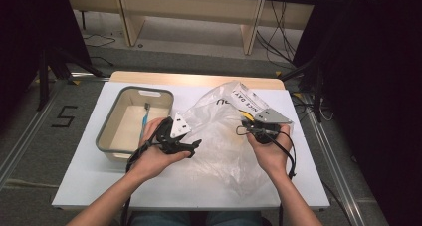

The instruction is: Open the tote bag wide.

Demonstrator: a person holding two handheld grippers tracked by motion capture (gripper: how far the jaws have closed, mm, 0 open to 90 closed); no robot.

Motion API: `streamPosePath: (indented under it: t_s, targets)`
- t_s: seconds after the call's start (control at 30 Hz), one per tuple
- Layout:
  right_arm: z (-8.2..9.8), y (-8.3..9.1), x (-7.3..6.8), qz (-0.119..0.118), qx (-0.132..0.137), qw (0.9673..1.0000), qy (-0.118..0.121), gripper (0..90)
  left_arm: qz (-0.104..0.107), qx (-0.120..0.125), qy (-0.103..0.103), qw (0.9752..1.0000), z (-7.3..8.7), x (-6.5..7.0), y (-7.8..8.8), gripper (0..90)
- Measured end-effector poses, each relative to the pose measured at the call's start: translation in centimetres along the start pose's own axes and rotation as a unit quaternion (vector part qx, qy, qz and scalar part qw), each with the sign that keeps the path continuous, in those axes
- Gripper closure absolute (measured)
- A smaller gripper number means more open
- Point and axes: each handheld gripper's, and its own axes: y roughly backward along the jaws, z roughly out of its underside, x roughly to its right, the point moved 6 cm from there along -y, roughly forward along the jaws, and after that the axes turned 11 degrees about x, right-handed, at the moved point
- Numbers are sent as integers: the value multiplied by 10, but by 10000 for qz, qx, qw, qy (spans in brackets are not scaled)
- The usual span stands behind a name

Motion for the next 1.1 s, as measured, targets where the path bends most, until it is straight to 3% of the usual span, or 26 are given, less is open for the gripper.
streamPosePath:
  t_s: [0.37, 0.8, 1.1]
  targets:
    - [2, 0, 0, -15, 23, 10000, -41, 900, -11, -108, 151, 9998, 18, -2, 13, 273]
    - [2, 2, 2, -43, 33, 9999, -120, 900, -8, -156, 378, 9992, 29, -6, 24, 256]
    - [2, 1, 2, -37, 26, 9999, -135, 900, 41, -216, 366, 9991, 35, -4, 24, 247]
